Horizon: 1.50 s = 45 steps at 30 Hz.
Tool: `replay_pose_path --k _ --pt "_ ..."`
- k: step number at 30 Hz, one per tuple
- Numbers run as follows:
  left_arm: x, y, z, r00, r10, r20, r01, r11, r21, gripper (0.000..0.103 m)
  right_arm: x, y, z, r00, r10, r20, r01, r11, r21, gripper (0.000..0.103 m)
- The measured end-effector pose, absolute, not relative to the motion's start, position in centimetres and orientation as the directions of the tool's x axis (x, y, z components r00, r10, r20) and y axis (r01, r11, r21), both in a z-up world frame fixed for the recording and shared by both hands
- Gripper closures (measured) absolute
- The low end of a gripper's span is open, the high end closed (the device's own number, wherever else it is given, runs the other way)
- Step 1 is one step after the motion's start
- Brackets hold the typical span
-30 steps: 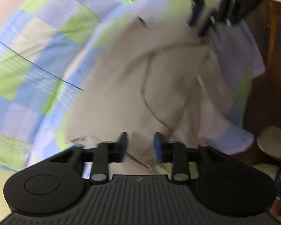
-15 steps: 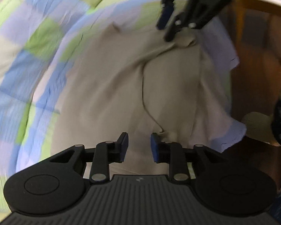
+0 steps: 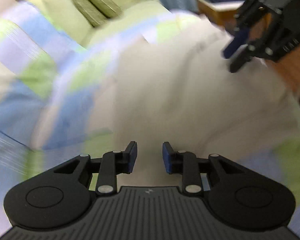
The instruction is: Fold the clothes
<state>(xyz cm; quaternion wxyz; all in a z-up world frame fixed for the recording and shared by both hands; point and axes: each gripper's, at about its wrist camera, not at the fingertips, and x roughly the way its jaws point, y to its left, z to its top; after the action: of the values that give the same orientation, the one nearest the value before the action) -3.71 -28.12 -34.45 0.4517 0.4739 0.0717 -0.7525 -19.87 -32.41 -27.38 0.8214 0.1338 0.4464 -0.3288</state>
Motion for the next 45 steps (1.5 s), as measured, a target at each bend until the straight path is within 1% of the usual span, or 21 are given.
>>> replay_pose_path --k 3,6,10,14,16,21,24,26,28,30,31,36,37,38,39,40,41,42,43,44,45 --pt "-2.8 -28.6 -34.2 -0.197 -0.599 -0.776 0.737 -0.613 0.285 0.068 -19.1 -31.1 -27.1 0.341 -0.488 -0.803 0.718 0.687 -0.112 0.085" --pt "-1.2 -27.6 -32.7 -0.214 -0.594 -0.775 0.696 -0.65 0.306 0.068 -17.9 -29.2 -25.3 0.345 -0.535 -0.771 0.722 0.677 -0.147 0.084" --pt "0.3 -26.9 -31.7 -0.217 -0.587 -0.78 0.652 -0.682 0.332 0.066 -14.1 -26.6 -25.1 0.421 -0.514 -0.747 0.703 0.705 -0.089 0.084" --pt "1.2 -26.7 -31.8 -0.201 -0.581 -0.789 0.623 -0.697 0.354 0.065 -9.7 -24.9 -26.5 0.409 -0.508 -0.758 0.683 0.721 -0.116 0.083" --pt "1.6 -26.6 -31.8 -0.193 -0.578 -0.793 0.608 -0.705 0.365 0.065 -7.7 -23.8 -26.6 0.429 -0.51 -0.745 0.642 0.753 -0.145 0.074" --pt "2.4 -25.8 -32.0 -0.227 -0.555 -0.801 0.543 -0.754 0.369 0.064 -3.4 -21.8 -28.5 0.406 -0.586 -0.701 0.492 0.787 -0.373 0.065" --pt "2.6 -25.4 -32.4 -0.252 -0.537 -0.805 0.49 -0.788 0.372 0.063 -1.1 -22.0 -31.4 0.35 -0.623 -0.699 0.38 0.777 -0.502 0.065" --pt "2.8 -25.1 -32.7 -0.269 -0.525 -0.808 0.454 -0.809 0.374 0.062 -0.6 -22.4 -33.0 0.323 -0.607 -0.726 0.341 0.79 -0.509 0.079" --pt "2.5 -24.9 -33.7 -0.255 -0.558 -0.79 0.381 -0.809 0.448 0.06 -0.5 -23.5 -33.1 0.331 -0.587 -0.739 0.41 0.795 -0.448 0.096" --pt "2.2 -24.9 -34.4 -0.258 -0.568 -0.781 0.31 -0.815 0.49 0.059 -0.9 -24.1 -32.4 0.337 -0.591 -0.733 0.463 0.782 -0.418 0.1" --pt "2.0 -24.9 -34.7 -0.26 -0.573 -0.777 0.273 -0.816 0.51 0.059 -1.4 -24.4 -31.7 0.349 -0.598 -0.721 0.509 0.767 -0.389 0.1" --pt "0.9 -24.8 -36.3 -0.306 -0.642 -0.703 0.106 -0.756 0.646 0.058 -2.7 -24.3 -29.7 0.38 -0.612 -0.693 0.559 0.749 -0.356 0.1" --pt "0.6 -24.9 -36.8 -0.314 -0.65 -0.692 0.081 -0.745 0.662 0.059 -3.0 -24.3 -29.3 0.387 -0.618 -0.684 0.573 0.743 -0.346 0.1" --pt "0.3 -25.1 -37.3 -0.322 -0.657 -0.682 0.056 -0.732 0.679 0.063 -3.2 -24.3 -29.1 0.391 -0.624 -0.677 0.579 0.739 -0.346 0.1" --pt "0.0 -25.3 -37.8 -0.331 -0.663 -0.671 0.031 -0.719 0.695 0.082 -3.2 -24.4 -29.0 0.397 -0.62 -0.676 0.588 0.738 -0.331 0.1" --pt "-0.2 -25.7 -38.2 -0.319 -0.655 -0.685 0.032 -0.73 0.683 0.094 -3.3 -24.5 -28.9 0.403 -0.617 -0.676 0.598 0.737 -0.316 0.1" --pt "-0.2 -25.9 -38.5 -0.315 -0.651 -0.691 0.032 -0.735 0.678 0.094 -3.4 -24.7 -28.8 0.41 -0.614 -0.675 0.607 0.736 -0.301 0.1" --pt "-0.3 -26.0 -38.8 -0.311 -0.646 -0.697 0.032 -0.74 0.672 0.095 -3.6 -24.3 -28.8 0.394 -0.614 -0.684 0.614 0.73 -0.301 0.091" --pt "-0.3 -26.0 -38.9 -0.309 -0.646 -0.698 0.036 -0.741 0.671 0.095 -4.1 -23.6 -28.6 0.376 -0.628 -0.682 0.622 0.716 -0.316 0.075" --pt "-0.3 -26.0 -39.0 -0.307 -0.647 -0.699 0.039 -0.742 0.669 0.095 -4.6 -22.9 -28.3 0.357 -0.641 -0.68 0.631 0.702 -0.331 0.07" --pt "-0.3 -26.0 -39.1 -0.304 -0.647 -0.699 0.042 -0.743 0.668 0.095 -6.0 -21.7 -27.9 0.334 -0.667 -0.666 0.646 0.676 -0.354 0.067"
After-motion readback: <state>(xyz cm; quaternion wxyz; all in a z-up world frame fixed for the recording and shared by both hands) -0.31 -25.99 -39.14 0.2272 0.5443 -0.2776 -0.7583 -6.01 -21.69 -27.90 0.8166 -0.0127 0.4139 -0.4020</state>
